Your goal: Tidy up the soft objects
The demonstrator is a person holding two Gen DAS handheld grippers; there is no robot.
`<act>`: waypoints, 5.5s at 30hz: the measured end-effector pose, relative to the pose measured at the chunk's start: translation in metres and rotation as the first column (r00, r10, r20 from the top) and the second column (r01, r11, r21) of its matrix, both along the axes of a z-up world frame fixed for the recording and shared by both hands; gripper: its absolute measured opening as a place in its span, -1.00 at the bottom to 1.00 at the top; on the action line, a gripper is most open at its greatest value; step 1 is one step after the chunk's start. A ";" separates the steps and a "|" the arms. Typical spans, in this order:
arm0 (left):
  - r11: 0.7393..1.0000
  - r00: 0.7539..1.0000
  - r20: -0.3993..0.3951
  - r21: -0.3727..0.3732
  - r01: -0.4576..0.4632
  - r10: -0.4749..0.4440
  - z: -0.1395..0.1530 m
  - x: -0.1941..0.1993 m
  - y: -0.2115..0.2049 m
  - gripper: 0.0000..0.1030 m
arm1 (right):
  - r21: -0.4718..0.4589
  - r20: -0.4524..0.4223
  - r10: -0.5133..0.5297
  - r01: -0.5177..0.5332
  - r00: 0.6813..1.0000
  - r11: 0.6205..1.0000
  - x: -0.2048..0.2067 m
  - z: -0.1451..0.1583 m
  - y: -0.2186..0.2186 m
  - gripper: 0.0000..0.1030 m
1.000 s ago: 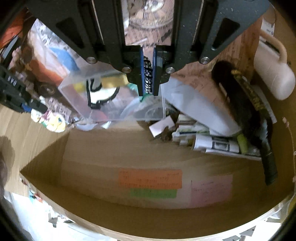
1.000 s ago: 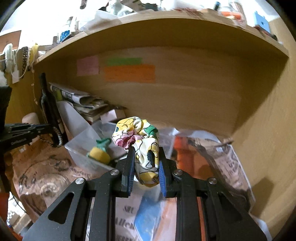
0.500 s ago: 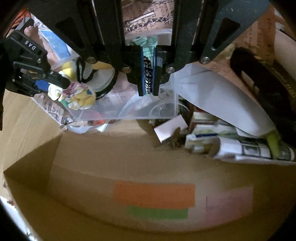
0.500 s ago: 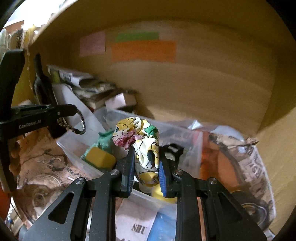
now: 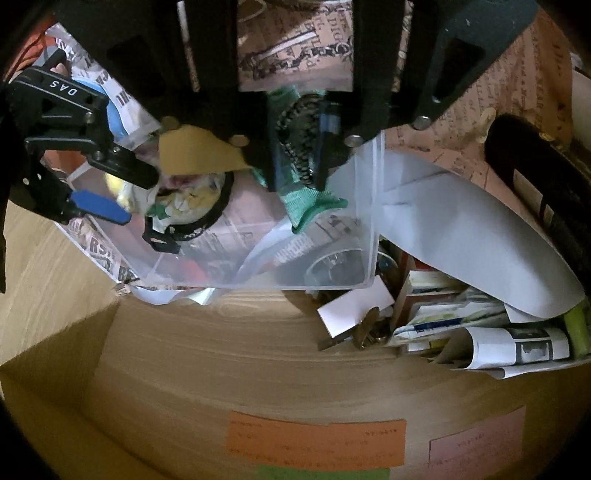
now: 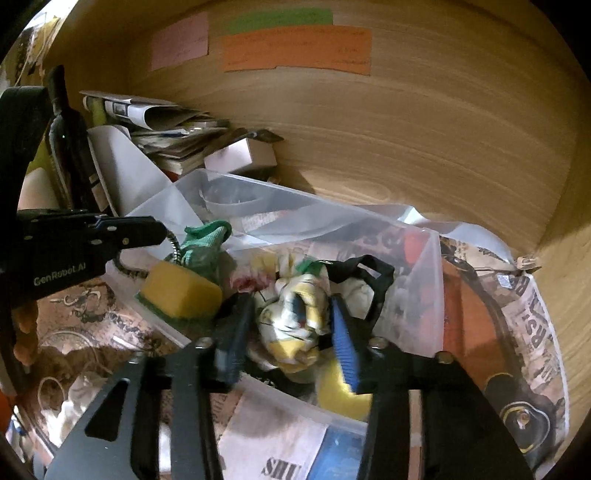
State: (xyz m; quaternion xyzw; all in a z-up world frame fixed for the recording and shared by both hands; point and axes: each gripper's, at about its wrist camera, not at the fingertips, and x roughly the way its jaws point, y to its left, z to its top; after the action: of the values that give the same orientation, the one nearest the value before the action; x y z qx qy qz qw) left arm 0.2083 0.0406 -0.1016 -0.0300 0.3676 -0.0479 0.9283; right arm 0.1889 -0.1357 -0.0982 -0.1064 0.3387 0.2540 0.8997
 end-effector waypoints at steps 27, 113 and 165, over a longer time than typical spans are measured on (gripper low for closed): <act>0.998 0.990 0.140 0.061 -0.003 -0.006 0.034 -0.120 -0.023 0.99 | 0.084 0.150 -0.003 -0.010 0.989 0.996 -0.094 0.048 -0.042 0.78; 1.000 0.999 0.053 0.025 -0.006 0.005 0.017 0.002 -0.018 -0.60 | 0.115 0.095 -0.063 0.052 0.993 0.992 0.008 0.027 -0.015 -0.40; 0.999 0.867 0.499 0.024 -0.030 0.014 0.134 -0.169 -0.027 0.86 | 0.296 0.385 -0.111 -0.009 0.916 0.955 -0.116 0.120 -0.057 0.84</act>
State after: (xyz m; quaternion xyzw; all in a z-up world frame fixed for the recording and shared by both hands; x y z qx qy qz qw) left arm 0.0392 0.0132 0.0327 -0.0063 0.1162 -0.0375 0.9925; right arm 0.0729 -0.1924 0.0217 -0.0130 0.1105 0.2502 0.9618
